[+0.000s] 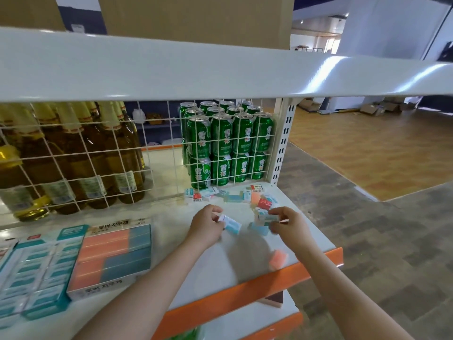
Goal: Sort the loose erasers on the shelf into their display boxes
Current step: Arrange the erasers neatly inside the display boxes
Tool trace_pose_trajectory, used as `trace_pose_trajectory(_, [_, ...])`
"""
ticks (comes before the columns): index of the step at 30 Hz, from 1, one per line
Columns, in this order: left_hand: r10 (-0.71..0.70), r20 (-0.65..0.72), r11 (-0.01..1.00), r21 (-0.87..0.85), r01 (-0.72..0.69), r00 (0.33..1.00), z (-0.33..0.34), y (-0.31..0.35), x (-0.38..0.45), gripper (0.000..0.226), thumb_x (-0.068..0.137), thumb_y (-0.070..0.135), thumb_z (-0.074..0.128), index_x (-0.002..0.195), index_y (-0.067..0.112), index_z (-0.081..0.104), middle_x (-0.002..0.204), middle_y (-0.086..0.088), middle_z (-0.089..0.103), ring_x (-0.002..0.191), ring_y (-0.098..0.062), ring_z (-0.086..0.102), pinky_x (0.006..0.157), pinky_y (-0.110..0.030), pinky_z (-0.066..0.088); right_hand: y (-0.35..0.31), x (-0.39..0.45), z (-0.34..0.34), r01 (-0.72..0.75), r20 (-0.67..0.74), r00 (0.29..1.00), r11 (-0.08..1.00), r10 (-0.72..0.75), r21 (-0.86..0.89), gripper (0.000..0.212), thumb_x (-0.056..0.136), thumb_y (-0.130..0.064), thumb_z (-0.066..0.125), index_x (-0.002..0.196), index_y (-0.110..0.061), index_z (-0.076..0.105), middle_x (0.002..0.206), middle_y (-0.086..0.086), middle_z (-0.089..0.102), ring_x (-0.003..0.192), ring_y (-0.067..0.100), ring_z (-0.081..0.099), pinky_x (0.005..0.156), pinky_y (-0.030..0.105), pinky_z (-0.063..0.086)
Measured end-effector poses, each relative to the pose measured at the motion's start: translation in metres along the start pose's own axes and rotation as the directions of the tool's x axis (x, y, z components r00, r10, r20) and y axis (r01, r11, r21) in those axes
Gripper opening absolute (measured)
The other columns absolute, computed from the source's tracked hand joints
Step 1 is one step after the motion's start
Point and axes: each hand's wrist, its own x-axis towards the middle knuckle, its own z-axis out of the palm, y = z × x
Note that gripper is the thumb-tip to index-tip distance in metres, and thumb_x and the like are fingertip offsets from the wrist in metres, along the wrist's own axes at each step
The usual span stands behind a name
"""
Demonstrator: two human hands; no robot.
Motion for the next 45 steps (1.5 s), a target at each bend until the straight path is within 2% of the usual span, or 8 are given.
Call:
trace_pose_trajectory(5, [-0.106, -0.025, 0.942, -0.323, 0.092, 0.994, -0.018, -0.007, -0.007, 0.015, 0.086, -0.005, 0.056, 0.090, 0.009, 0.060, 0.089, -0.012, 0.063, 0.065, -0.014, 0.061, 0.051, -0.012, 0.046, -0.007, -0.002, 0.018, 0.007, 0.017, 1.000, 0.995, -0.008, 0.095, 0.023, 0.081, 0.008, 0.060, 0.099, -0.005, 0.067, 0.090, 0.018, 0.066, 0.075, 0.018, 0.056, 0.070, 0.024, 0.047])
trace_pose_trajectory(8, [-0.122, -0.026, 0.934, -0.342, 0.105, 0.992, -0.028, -0.014, -0.010, 0.022, 0.084, -0.005, 0.060, 0.078, 0.016, 0.061, 0.082, -0.008, 0.063, 0.066, -0.013, 0.057, 0.051, -0.014, 0.042, -0.014, -0.005, 0.027, 0.005, 0.081, 0.997, 0.996, -0.012, 0.088, 0.024, 0.084, 0.006, 0.058, 0.105, -0.002, 0.067, 0.080, 0.003, 0.063, 0.073, 0.015, 0.055, 0.078, 0.030, 0.049])
trace_pose_trajectory(13, [-0.118, -0.045, 0.929, -0.357, 0.094, 0.992, -0.043, -0.022, -0.015, 0.022, 0.084, -0.007, 0.060, 0.079, 0.015, 0.061, 0.075, -0.002, 0.062, 0.066, -0.011, 0.057, 0.055, -0.008, 0.045, -0.020, -0.007, 0.043, 0.019, 0.120, 0.992, 0.999, -0.024, 0.040, 0.030, 0.086, 0.011, 0.050, 0.110, 0.002, 0.065, 0.086, 0.009, 0.063, 0.078, 0.020, 0.057, 0.089, 0.043, 0.052])
trace_pose_trajectory(25, [-0.084, -0.145, 0.974, -0.223, 0.050, 0.986, -0.099, -0.039, -0.028, 0.019, 0.087, 0.000, 0.058, 0.083, 0.019, 0.059, 0.084, 0.005, 0.061, 0.087, -0.014, 0.059, 0.073, -0.018, 0.050, -0.057, -0.022, 0.091, 0.015, 0.088, 0.996, 1.000, -0.015, 0.001, 0.031, 0.086, 0.007, 0.048, 0.106, -0.007, 0.067, 0.098, 0.011, 0.063, 0.081, 0.022, 0.056, 0.078, 0.033, 0.051])
trace_pose_trajectory(30, [-0.021, -0.203, 0.995, -0.104, -0.001, 0.979, -0.134, -0.047, -0.039, 0.010, 0.091, 0.008, 0.057, 0.095, 0.016, 0.061, 0.093, 0.005, 0.060, 0.089, -0.008, 0.055, 0.062, -0.010, 0.043, -0.078, -0.034, 0.120, 0.055, 0.057, 0.997, 0.997, -0.058, 0.055, 0.028, 0.087, 0.004, 0.049, 0.103, -0.009, 0.068, 0.093, 0.008, 0.060, 0.073, 0.017, 0.052, 0.062, 0.019, 0.042])
trace_pose_trajectory(33, [0.012, -0.237, 1.000, -0.026, -0.018, 0.971, -0.159, -0.054, -0.047, 0.012, 0.091, 0.012, 0.056, 0.097, 0.021, 0.060, 0.096, 0.008, 0.059, 0.092, -0.008, 0.056, 0.059, -0.010, 0.039, -0.094, -0.044, 0.139, 0.108, 0.046, 0.993, 0.991, -0.112, 0.074, 0.026, 0.088, 0.001, 0.050, 0.104, -0.010, 0.068, 0.096, 0.006, 0.061, 0.081, 0.019, 0.054, 0.068, 0.022, 0.042])
trace_pose_trajectory(39, [0.035, -0.347, 0.997, 0.076, -0.009, 0.937, -0.210, -0.078, -0.061, 0.019, 0.091, 0.009, 0.055, 0.105, 0.019, 0.061, 0.107, 0.005, 0.058, 0.095, -0.007, 0.051, 0.060, -0.009, 0.035, -0.125, -0.064, 0.185, 0.179, 0.143, 0.971, 0.979, -0.191, 0.092, 0.021, 0.089, -0.001, 0.053, 0.103, -0.009, 0.067, 0.102, 0.003, 0.062, 0.090, 0.016, 0.055, 0.079, 0.025, 0.049])
trace_pose_trajectory(45, [0.008, -0.376, 0.993, 0.110, 0.037, 0.927, -0.258, -0.104, -0.084, 0.025, 0.091, 0.005, 0.052, 0.109, 0.020, 0.063, 0.111, 0.004, 0.059, 0.097, -0.008, 0.051, 0.083, -0.023, 0.044, -0.145, -0.087, 0.235, 0.176, 0.316, 0.926, 0.976, -0.208, 0.127, 0.019, 0.086, 0.001, 0.056, 0.100, -0.006, 0.068, 0.088, 0.000, 0.062, 0.074, 0.009, 0.059, 0.056, 0.009, 0.046])
